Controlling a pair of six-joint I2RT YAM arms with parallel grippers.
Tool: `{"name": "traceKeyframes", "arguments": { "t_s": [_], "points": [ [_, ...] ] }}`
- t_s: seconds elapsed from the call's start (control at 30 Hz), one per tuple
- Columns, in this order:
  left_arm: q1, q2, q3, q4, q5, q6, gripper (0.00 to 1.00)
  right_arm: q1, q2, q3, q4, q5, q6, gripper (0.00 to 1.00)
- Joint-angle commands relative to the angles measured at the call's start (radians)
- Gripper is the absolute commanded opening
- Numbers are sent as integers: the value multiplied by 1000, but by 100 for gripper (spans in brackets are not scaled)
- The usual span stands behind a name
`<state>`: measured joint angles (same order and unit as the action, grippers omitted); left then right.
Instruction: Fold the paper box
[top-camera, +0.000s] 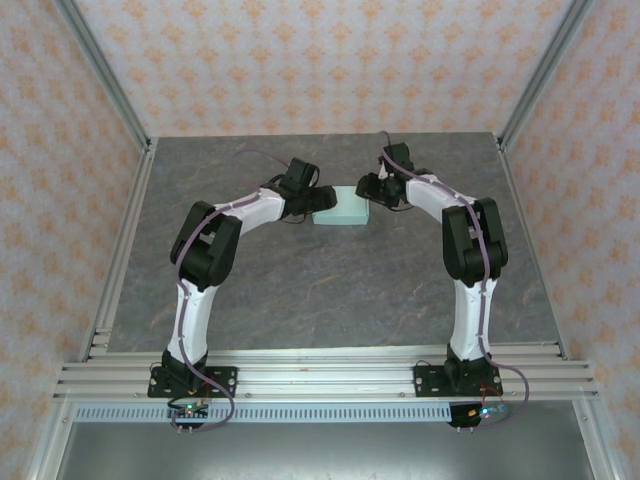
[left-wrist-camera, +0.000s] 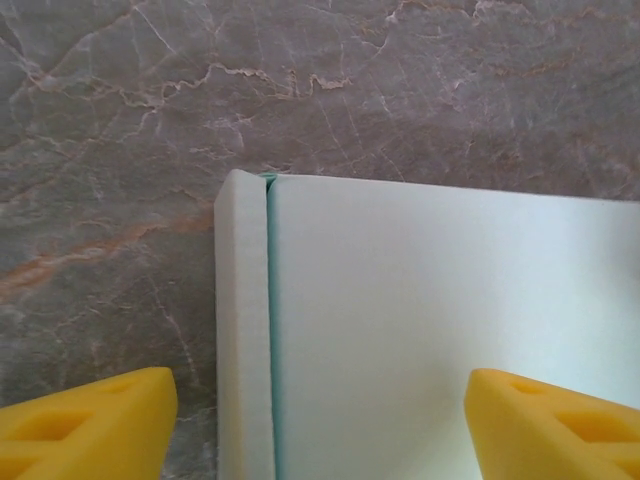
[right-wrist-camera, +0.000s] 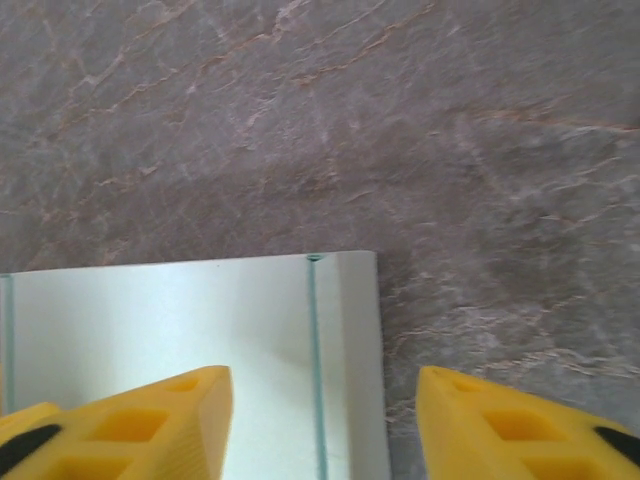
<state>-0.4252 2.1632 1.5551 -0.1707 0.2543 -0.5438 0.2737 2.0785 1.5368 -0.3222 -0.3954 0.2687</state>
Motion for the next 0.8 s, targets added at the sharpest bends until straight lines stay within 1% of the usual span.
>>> {"name": "traceKeyframes", "arguments": {
  "t_s": [0.0, 0.13, 0.23, 0.33, 0.37, 0.43, 0.5, 0.6, 0.77],
  "points": [
    [10, -104, 0, -50, -61, 76, 80, -4, -99, 36, -90, 108, -74, 60],
    [10, -232, -106, -16, -149, 119, 82, -4, -217, -12, -85, 186, -105, 65],
    [11, -393, -260, 48, -265, 152, 85, -4, -344, -100, -65, 293, -138, 71],
    [12, -561, -443, 136, -396, 186, 88, -4, -476, -225, -1, 390, -173, 76],
    [13, -610, -495, 162, -422, 201, 89, -4, -508, -262, 24, 392, -182, 78],
    [18, -674, -552, 172, -450, 208, 89, -4, -532, -296, 39, 358, -187, 79],
    [25, -699, -565, 155, -450, 203, 88, -1, -528, -300, 32, 320, -182, 80],
    [28, -706, -568, 134, -454, 208, 87, 6, -513, -314, 43, 310, -176, 81],
    [49, -673, -573, 137, -439, 204, 86, 10, -472, -316, 46, 292, -164, 81]
  ]
}}
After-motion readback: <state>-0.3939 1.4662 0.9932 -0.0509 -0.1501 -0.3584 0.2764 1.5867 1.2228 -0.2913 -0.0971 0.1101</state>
